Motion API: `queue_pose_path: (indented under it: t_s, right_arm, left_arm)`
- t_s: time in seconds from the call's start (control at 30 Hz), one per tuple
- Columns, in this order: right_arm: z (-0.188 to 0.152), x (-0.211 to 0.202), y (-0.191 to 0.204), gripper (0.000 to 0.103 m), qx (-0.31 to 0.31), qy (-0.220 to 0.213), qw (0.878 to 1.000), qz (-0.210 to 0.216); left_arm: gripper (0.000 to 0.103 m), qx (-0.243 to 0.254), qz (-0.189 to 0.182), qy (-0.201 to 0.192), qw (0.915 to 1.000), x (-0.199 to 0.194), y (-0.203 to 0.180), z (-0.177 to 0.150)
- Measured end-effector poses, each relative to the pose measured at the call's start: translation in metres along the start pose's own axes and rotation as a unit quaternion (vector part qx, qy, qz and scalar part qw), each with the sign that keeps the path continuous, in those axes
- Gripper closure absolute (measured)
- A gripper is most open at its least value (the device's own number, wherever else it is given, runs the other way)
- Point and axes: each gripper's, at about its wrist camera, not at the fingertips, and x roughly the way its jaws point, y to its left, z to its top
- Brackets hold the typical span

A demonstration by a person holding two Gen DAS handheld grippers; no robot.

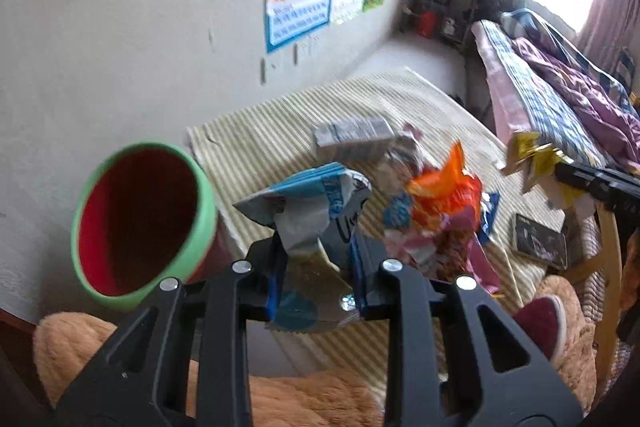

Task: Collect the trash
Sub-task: 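Carry both wrappers to the red-green bin and open both tools over it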

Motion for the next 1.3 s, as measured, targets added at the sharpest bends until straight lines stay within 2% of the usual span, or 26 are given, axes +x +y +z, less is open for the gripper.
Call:
queue_pose_path:
  t_s: [0.23, 0.4, 0.47, 0.53, 0.57, 0.67, 0.77, 0.87, 0.93, 0.97, 1.0, 1.13, 1.17, 1.3]
  right_arm:
    - [0.013, 0.031, 0.058, 0.068, -0.025, 0.026, 0.998, 0.045]
    - [0.021, 0.058, 0.095, 0.067, -0.032, 0.053, 0.995, 0.072]
    - [0.027, 0.073, 0.112, 0.067, -0.035, 0.065, 0.993, 0.093]
    - [0.031, 0.087, 0.129, 0.067, -0.042, 0.075, 0.990, 0.113]
    - [0.034, 0.097, 0.141, 0.067, -0.047, 0.080, 0.988, 0.123]
    - [0.042, 0.125, 0.168, 0.067, -0.056, 0.095, 0.983, 0.147]
    - [0.048, 0.148, 0.190, 0.067, -0.052, 0.105, 0.980, 0.159]
    - [0.056, 0.163, 0.207, 0.067, -0.059, 0.107, 0.980, 0.156]
    - [0.058, 0.170, 0.215, 0.067, -0.064, 0.111, 0.980, 0.154]
    - [0.060, 0.173, 0.218, 0.067, -0.066, 0.112, 0.980, 0.154]
    - [0.062, 0.177, 0.222, 0.067, -0.067, 0.112, 0.979, 0.154]
    - [0.067, 0.193, 0.237, 0.067, -0.078, 0.119, 0.977, 0.160]
    - [0.069, 0.200, 0.246, 0.067, -0.088, 0.128, 0.974, 0.165]
    - [0.066, 0.223, 0.273, 0.067, -0.125, 0.156, 0.963, 0.182]
  left_arm:
    - [0.077, -0.028, 0.020, -0.034, 0.9988, -0.019, 0.035, 0.009]
    - [0.077, -0.050, 0.023, -0.037, 0.9978, -0.021, 0.062, 0.008]
    - [0.077, -0.057, 0.032, -0.031, 0.9974, -0.017, 0.082, 0.008]
    - [0.077, -0.085, 0.035, -0.019, 0.9956, -0.011, 0.107, 0.008]
    - [0.077, -0.119, 0.032, -0.006, 0.9923, -0.005, 0.134, 0.007]
    - [0.077, -0.161, 0.051, 0.022, 0.9854, 0.011, 0.183, 0.009]
    - [0.076, -0.189, 0.057, 0.039, 0.9796, 0.025, 0.213, 0.012]
    - [0.074, -0.221, 0.043, 0.047, 0.9732, 0.040, 0.230, 0.012]
    - [0.064, -0.229, 0.043, 0.053, 0.9711, 0.046, 0.229, 0.012]
    - [0.043, -0.230, 0.048, 0.054, 0.9704, 0.047, 0.230, 0.010]
    - [0.028, -0.233, 0.054, 0.053, 0.9696, 0.046, 0.231, 0.008]
    - [0.023, -0.265, 0.062, 0.017, 0.9622, 0.029, 0.240, 0.001]
    - [0.022, -0.285, 0.069, 0.000, 0.9561, 0.019, 0.242, -0.006]
    - [0.021, -0.324, 0.085, -0.018, 0.9422, 0.005, 0.250, -0.022]
